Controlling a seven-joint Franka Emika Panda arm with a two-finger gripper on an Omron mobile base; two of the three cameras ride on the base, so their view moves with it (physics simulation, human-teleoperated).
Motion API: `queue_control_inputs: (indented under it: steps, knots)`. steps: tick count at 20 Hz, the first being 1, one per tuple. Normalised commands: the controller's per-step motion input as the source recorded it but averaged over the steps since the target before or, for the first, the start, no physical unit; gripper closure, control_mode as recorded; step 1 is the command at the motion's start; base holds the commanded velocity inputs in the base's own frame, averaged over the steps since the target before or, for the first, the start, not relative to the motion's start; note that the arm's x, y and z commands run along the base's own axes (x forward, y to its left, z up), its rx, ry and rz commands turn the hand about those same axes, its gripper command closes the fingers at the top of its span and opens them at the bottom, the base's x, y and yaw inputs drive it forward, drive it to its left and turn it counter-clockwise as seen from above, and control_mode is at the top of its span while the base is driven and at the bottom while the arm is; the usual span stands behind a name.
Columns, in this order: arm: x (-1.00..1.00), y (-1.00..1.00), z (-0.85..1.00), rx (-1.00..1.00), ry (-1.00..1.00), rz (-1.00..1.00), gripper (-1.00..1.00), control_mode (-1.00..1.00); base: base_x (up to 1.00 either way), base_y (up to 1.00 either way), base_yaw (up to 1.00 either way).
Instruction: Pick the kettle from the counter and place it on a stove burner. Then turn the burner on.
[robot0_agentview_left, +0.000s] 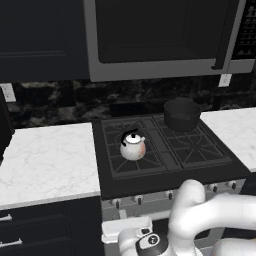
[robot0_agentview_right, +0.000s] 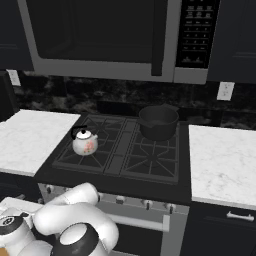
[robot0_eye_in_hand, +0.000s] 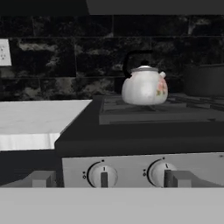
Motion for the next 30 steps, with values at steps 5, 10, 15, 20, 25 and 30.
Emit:
queue_control_inputs:
  steps: [5, 10, 15, 20, 25, 30]
  knots:
    - [0.13, -0.01, -0.03, 0.06, -0.12, 0.01, -1.00, -1.00, 0.00, 0.00, 0.00]
    - [0.15, -0.05, 0.00, 0.08, -0.20, 0.00, -1.00, -1.00, 0.00, 0.00, 0.00]
    - [0.12, 0.00, -0.04, 0.02, -0.03, 0.00, -1.00, -1.00, 0.00, 0.00, 0.00]
    - [0.19, 0.00, -0.16, 0.00, 0.00, 0.00, -1.00, -1.00, 0.00, 0.00, 0.00]
    - [0.20, 0.00, -0.21, 0.00, 0.00, 0.00, -1.00, -1.00, 0.00, 0.00, 0.00]
    - [0.19, 0.00, -0.36, 0.00, 0.00, 0.00, -1.00, -1.00, 0.00, 0.00, 0.00]
